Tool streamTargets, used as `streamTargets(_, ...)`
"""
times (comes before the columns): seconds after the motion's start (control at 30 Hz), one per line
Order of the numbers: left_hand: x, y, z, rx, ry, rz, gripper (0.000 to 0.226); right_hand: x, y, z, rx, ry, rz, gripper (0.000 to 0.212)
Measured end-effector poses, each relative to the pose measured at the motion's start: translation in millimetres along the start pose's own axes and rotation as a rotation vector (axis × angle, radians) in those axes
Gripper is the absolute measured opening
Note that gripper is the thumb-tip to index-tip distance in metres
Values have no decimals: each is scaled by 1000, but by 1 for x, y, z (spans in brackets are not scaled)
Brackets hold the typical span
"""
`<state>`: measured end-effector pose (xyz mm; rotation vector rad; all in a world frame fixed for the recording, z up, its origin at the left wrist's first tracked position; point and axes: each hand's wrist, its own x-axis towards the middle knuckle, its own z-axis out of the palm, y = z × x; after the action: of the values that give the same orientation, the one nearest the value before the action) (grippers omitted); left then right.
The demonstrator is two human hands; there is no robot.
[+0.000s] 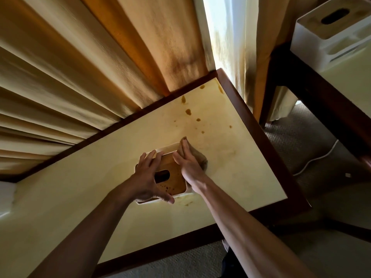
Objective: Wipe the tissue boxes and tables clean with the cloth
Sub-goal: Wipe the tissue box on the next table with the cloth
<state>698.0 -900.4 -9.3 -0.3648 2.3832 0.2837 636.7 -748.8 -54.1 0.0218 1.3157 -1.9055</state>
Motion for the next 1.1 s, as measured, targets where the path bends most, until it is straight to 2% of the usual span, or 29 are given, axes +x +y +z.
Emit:
streamTargets(0.1,-1,0,0,4,-3,1,155,-9,4,2,-52,16,-96,58)
streamTargets(0.3,-1,-3,1,-38,0,1,159,-40,31,0,58,10,-130,50)
streamTargets(0.5,2,-6,2,-39,10,-1,162,-66,51,5,22,-45,-45,57)
streamTargets(0.63,2,-9,3,-49,11,6,162,-63,50,-1,157,11,46,56)
streamTargets(0.73,2,-9,3,-59,10,6,159,-52,51,1,166,67,54,78)
streamTargets(0.8,2,-10,4,-62,19,7,160,-46,50,3,168,79,43,83)
streamTargets(0.97,1,-9,3,-62,21,12,165,-35,51,-2,265,95,51,72)
streamTargets(1.1,1,-7,3,-55,15,7,164,-21,49,-10,213,55,101,68)
